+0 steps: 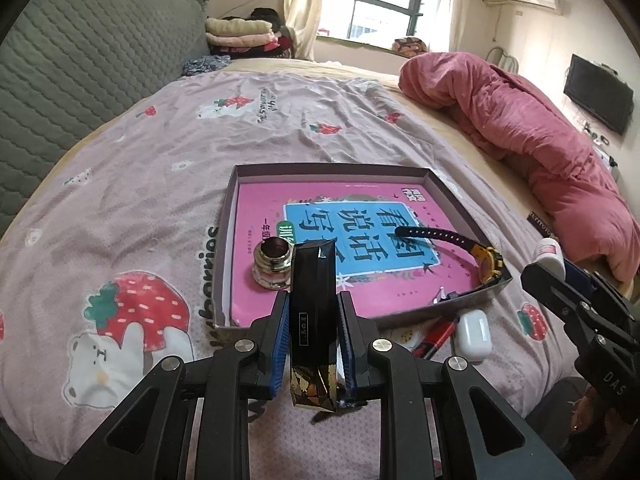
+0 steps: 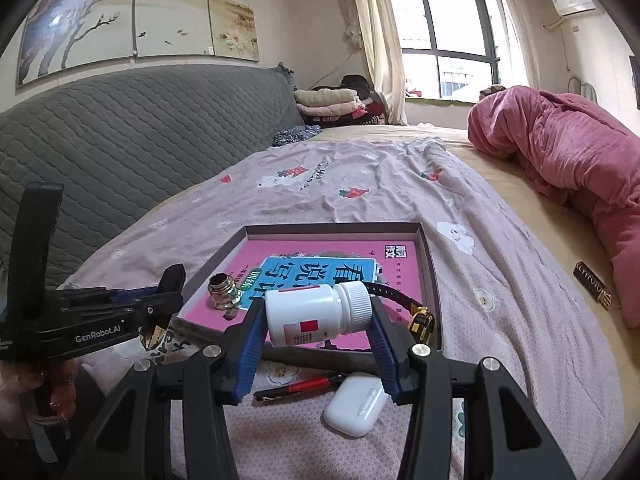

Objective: Organize rigid objects
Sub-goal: 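Lift and carry the clipper and pill bottle over the tray with both tools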

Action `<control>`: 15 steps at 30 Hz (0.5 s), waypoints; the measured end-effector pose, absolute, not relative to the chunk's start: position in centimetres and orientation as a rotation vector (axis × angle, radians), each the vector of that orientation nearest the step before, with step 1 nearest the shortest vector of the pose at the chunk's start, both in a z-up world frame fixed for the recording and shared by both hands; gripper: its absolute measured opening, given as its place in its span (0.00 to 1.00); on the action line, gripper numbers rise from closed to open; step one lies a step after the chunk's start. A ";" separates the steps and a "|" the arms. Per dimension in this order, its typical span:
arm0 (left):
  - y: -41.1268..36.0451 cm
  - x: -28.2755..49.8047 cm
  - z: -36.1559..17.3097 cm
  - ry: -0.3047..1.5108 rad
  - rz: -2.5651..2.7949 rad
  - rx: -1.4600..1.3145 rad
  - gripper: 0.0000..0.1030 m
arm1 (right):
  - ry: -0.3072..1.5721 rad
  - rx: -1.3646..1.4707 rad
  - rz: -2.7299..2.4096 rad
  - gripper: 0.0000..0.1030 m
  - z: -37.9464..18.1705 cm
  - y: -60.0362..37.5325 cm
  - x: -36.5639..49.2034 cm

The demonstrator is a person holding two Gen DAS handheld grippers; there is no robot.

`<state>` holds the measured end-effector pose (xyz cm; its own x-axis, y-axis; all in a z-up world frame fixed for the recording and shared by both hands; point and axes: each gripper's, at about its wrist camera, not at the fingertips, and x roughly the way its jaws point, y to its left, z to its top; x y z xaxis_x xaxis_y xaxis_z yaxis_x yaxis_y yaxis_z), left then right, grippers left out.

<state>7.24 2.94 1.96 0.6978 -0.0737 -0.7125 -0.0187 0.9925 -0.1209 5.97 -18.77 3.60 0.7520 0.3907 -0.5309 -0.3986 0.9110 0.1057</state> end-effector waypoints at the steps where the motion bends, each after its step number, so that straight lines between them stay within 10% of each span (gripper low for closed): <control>1: 3.0 7.4 1.9 0.797 -0.028 -0.118 0.22 | 0.580 -0.014 0.428 0.48 3.5 -18.8 6.0; 15: 4.9 9.6 -0.1 0.809 -0.012 -0.199 0.22 | 0.612 -0.029 0.359 0.48 2.5 -19.7 6.8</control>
